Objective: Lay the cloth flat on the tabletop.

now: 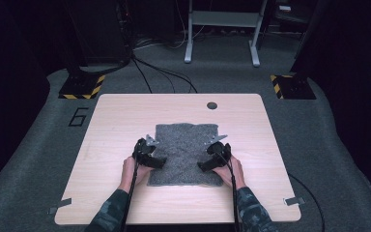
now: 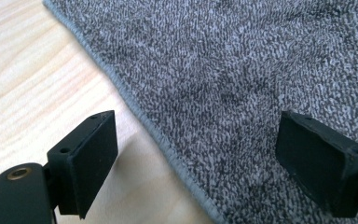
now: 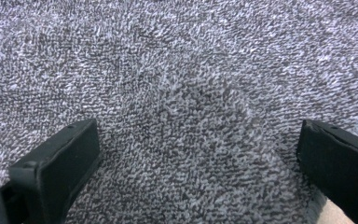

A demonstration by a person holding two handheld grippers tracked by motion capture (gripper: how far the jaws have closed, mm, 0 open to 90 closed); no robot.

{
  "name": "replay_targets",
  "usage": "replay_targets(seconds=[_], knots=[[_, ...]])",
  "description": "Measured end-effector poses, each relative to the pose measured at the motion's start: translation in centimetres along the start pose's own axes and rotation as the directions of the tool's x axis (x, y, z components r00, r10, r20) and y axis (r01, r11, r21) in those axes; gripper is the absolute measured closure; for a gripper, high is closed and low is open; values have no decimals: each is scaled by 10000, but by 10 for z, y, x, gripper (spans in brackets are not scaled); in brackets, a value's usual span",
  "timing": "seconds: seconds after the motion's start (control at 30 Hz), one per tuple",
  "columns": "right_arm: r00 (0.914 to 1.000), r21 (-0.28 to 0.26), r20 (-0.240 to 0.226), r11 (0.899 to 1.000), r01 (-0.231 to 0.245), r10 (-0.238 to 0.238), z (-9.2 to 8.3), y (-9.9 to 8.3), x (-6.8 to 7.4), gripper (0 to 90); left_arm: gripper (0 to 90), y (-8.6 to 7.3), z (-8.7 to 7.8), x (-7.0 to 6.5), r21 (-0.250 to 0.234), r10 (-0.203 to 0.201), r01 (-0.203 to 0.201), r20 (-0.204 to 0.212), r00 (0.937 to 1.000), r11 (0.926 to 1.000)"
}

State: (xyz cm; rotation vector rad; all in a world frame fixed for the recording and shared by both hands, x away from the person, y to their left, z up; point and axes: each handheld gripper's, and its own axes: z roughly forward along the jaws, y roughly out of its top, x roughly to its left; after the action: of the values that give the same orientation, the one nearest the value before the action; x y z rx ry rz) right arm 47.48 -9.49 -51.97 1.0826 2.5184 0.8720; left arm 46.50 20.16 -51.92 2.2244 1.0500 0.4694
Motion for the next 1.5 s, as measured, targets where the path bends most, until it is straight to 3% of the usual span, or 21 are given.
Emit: replay_targets(seconds=[0.4, 0.7, 1.0, 1.13, 1.23, 1.3, 1.5], knots=[[9998, 47, -113, 9999, 150, -149, -7, -8, 6, 0, 129, -11, -9, -5, -60, -239, 239, -105, 9997, 9997], [9995, 16, -225, 9998, 221, -221, -13, -17, 10, 0, 129, -16, -16, -15, 7, -96, 96, -175, 9998, 10000], [9994, 36, -232, 9996, 263, -262, -17, -22, 16, 0, 129, -22, -19, -19, -67, -360, 360, 7, 9994, 9993], [9992, -16, -288, 9996, 264, -265, -19, -24, 18, 0, 128, -23, -21, -19, 32, -300, 299, 31, 9995, 9995], [9991, -6, -351, 9997, 254, -254, -19, -24, 18, 0, 107, -22, -22, -18, 12, -375, 375, -54, 9993, 9993], [9986, -329, -535, 9995, 1, -18, -24, -24, 18, 0, 96, -21, -27, -15, -176, -556, 556, 14, 9985, 9983], [9976, -708, -647, 9973, 217, -263, -38, -15, 27, 0, 96, -13, -42, 2, -485, -781, 775, -113, 9969, 9958]])
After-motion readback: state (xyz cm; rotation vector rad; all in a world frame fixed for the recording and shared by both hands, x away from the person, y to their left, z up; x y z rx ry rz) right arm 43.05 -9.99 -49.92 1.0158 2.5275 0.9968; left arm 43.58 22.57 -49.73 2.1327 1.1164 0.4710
